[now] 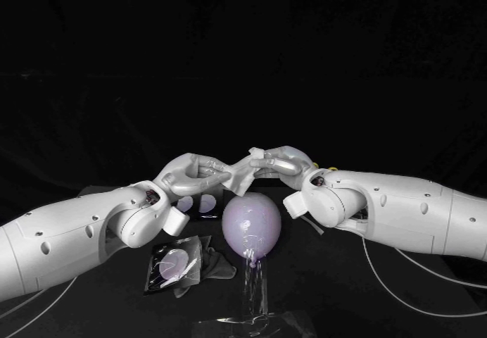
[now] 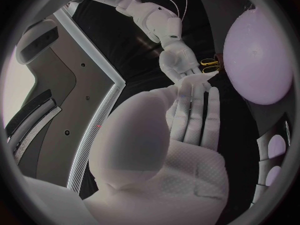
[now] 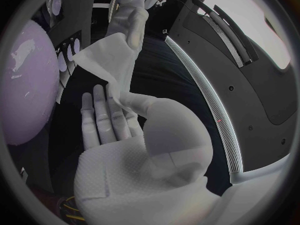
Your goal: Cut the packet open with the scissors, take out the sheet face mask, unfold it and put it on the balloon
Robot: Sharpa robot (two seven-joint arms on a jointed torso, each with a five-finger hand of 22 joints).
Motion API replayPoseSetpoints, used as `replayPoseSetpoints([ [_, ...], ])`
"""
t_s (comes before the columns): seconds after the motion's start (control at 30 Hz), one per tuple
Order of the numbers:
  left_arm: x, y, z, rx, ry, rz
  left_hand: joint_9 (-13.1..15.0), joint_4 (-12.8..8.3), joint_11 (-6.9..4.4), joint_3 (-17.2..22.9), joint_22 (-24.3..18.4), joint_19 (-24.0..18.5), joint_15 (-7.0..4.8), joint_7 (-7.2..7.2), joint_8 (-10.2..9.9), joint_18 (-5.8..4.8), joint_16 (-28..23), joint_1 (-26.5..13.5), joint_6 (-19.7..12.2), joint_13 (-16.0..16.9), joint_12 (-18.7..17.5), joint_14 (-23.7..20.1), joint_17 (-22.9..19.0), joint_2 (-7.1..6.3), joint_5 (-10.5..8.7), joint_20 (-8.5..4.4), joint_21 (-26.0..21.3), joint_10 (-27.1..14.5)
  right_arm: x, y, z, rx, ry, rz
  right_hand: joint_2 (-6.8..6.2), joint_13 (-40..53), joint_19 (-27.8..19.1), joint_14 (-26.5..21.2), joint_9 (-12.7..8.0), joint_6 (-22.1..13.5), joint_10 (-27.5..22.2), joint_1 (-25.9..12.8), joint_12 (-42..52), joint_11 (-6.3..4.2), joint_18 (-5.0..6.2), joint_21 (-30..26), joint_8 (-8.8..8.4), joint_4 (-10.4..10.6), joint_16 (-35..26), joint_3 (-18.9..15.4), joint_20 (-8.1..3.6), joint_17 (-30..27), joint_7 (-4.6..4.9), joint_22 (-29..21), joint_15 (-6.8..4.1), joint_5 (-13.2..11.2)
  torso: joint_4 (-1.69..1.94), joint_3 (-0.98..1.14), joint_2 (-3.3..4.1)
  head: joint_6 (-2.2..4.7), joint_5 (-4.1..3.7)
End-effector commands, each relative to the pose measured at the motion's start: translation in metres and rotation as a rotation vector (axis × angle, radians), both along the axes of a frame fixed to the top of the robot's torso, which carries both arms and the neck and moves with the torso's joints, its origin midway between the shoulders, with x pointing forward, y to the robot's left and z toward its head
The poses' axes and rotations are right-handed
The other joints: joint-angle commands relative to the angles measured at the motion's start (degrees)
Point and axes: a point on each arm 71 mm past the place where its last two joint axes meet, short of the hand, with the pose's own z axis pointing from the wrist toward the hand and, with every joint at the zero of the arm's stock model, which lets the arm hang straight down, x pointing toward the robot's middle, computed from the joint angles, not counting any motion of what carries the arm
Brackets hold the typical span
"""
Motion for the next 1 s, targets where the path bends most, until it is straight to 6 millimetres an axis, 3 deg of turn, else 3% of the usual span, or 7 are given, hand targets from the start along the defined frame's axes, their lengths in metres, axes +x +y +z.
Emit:
replayPoseSetpoints([
  [0.03, -0.002, -0.004, 0.006, -0.033, 0.01, -0.068, 9.1, -0.3, 0.05, 0.5, 0.2, -0.4, 0.02, 0.02, 0.3, -0.69, 0.7, -0.9, -0.6, 0.2, 0.5, -0.6, 0.4, -0.07, -0.07, 0.0, 0.5, -0.1, 0.0, 0.002, 0.001, -0.012, -0.02, 0.042, 0.17, 0.0, -0.9, -0.8, 0.1, -0.5, -1.2, -0.7, 0.0, 0.22, 0.41, -1.4, 0.4, 0.2, -0.5, 0.6, 0.19, -0.4, 0.13, -1.3, 0.1, -0.1, -0.03, 0.0, -0.04, 0.06, 0.06],
  [0.27, -0.001, -0.003, 0.008, -0.037, 0.051, -0.086, 9.7, -1.1, 0.04, 1.3, 0.4, -0.5, -0.01, 0.07, 0.5, -0.67, 1.8, -2.0, -0.8, 0.4, 0.7, -1.2, 0.9, -0.11, -0.05, -0.05, 0.9, -0.2, -0.002, 0.005, 0.002, 0.039, -0.016, 0.062, 0.3, 0.0, -3.1, -3.2, 0.5, -0.6, -3.6, -0.9, 0.1, 0.95, -0.25, -3.4, 0.96, 0.5, -2.6, 1.4, 0.49, -1.8, 0.63, -4.9, 0.94, -0.1, -0.02, 0.05, 0.0, 0.28, -0.12],
  [0.43, -0.001, 0.0, 0.006, -0.018, 0.089, -0.087, 10.4, -2.5, 0.16, 2.4, 1.7, 2.1, -0.55, 0.47, 0.5, 0.72, 3.5, -3.1, -1.3, 0.5, 0.8, 0.7, 1.6, -0.21, -0.05, -0.87, 3.4, -0.7, -0.007, 0.009, 0.003, 0.113, 0.007, 0.082, 1.69, 0.0, -1.8, -3.7, 0.8, -1.3, -5.0, -0.7, 0.0, 1.46, -0.05, -2.9, 1.54, 1.2, -3.5, 2.0, 0.46, -2.6, 1.44, -6.4, 1.23, -0.1, -0.03, 0.06, 0.02, 0.17, -0.28],
  [0.57, 0.0, 0.003, 0.004, 0.004, 0.109, -0.075, 10.8, -3.2, 0.22, 2.9, 2.6, 3.7, -0.99, 0.74, 0.4, 1.31, 3.9, -3.7, -1.5, 0.4, 0.6, 2.7, 1.6, -0.29, -0.03, -1.61, 5.1, -0.9, -0.011, 0.011, 0.004, 0.156, 0.017, 0.097, 2.78, 0.0, 1.7, -0.8, 1.9, -3.0, -4.4, -0.4, 0.1, 1.36, 0.41, -2.6, 3.62, 1.5, -3.3, 1.9, 0.3, -2.9, 1.61, -8.1, 0.7, -0.1, 0.0, 0.04, 0.03, 0.22, -0.39],
  [0.6, 0.001, 0.003, 0.004, 0.01, 0.113, -0.072, 10.9, -3.4, 0.21, 3.0, 2.9, 4.1, -1.09, 0.74, 0.4, 1.28, 3.9, -3.9, -1.5, 0.4, 0.6, 3.3, 1.5, -0.32, -0.08, -1.89, 5.7, -0.9, -0.012, 0.011, 0.005, 0.164, 0.019, 0.098, 3.03, 0.0, 2.9, 0.2, 2.6, -4.2, -4.2, -0.3, 0.1, 1.26, 0.52, -2.8, 4.94, 1.6, -3.5, 1.7, 0.2, -3.3, 1.53, -9.2, 0.54, -0.2, 0.0, 0.03, 0.02, 0.21, -0.41],
  [0.77, 0.003, 0.008, 0.001, 0.044, 0.132, -0.045, 11.4, -5.0, 0.21, 4.1, 4.7, 5.3, -1.69, 0.9, 0.0, 1.15, 2.9, -5.0, -1.5, 0.0, -0.1, 6.7, 0.9, -0.63, -0.03, -3.45, 8.7, -1.0, -0.015, 0.011, 0.006, 0.196, 0.02, 0.098, 3.64, 0.1, 5.4, 2.7, 3.9, -6.2, -3.2, 0.0, 0.2, 1.02, 0.73, -2.6, 7.48, 1.8, -3.4, 1.5, -0.14, -3.6, 1.58, -10.8, -0.05, -0.2, -0.02, 0.03, -0.02, 0.07, -0.48],
  [1.0, 0.007, 0.018, -0.001, 0.065, 0.134, 0.013, 11.6, -5.6, 0.24, 4.6, 5.6, 5.2, -1.81, 0.97, -0.3, 1.02, 2.1, -5.7, -1.5, -0.2, -0.4, 7.8, 0.6, -0.74, -0.04, -3.9, 10.1, -0.9, -0.015, 0.006, 0.006, 0.189, 0.029, 0.084, 4.04, 0.1, 7.9, 6.7, 5.8, -8.9, -1.0, 0.1, 0.3, 0.51, 0.81, -2.8, 11.4, 2.1, -3.0, 1.4, -0.81, -4.0, 1.46, -13.2, -0.97, -0.2, -0.04, 0.0, -0.02, -0.12, -0.48],
])
